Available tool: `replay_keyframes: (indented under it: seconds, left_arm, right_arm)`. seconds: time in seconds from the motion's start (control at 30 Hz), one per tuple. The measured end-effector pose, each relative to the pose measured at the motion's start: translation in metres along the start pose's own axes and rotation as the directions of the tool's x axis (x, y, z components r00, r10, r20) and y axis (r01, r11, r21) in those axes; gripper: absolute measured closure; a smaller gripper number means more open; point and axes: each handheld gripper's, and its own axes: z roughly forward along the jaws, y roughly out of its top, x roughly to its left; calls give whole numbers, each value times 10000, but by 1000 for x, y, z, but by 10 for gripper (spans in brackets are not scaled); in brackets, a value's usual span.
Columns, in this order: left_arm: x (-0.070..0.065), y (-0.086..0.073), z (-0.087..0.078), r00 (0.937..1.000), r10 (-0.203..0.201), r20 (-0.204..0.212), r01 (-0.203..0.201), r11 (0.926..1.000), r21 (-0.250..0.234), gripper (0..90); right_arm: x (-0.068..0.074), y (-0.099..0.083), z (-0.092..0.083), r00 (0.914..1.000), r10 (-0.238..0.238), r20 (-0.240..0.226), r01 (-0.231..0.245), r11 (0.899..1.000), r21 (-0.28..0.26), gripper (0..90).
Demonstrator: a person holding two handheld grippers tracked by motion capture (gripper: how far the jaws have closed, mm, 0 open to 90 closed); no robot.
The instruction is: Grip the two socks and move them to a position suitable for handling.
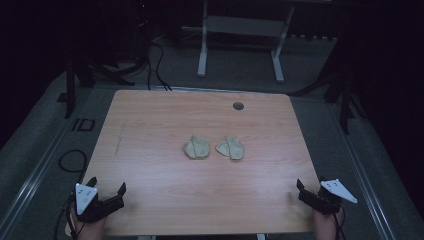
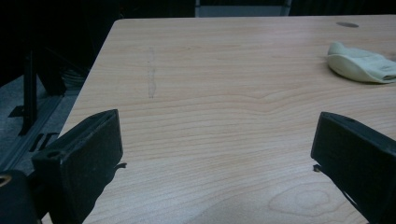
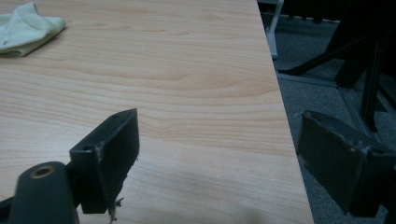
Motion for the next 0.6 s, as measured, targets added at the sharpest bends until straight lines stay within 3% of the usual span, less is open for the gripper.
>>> replay_keyframes:
  seconds: [0.2,0.4,0.6]
  left_arm:
    - [-1,1,0,9999,76,67,-76,9999,-81,23]
    - [-2,2,1,9999,147,20,-147,9999,-89,23]
    - [-2,2,-1,9998,-189,109,191,9996,-188,23]
  right_arm:
    - [1,3,-1,10000,-44,-79,44,10000,34,133]
    - [1,9,-1,9956,74,-934,-52,9997,242,138]
    - [4,16,3,9884,287,-1491,-159,9961,863,149]
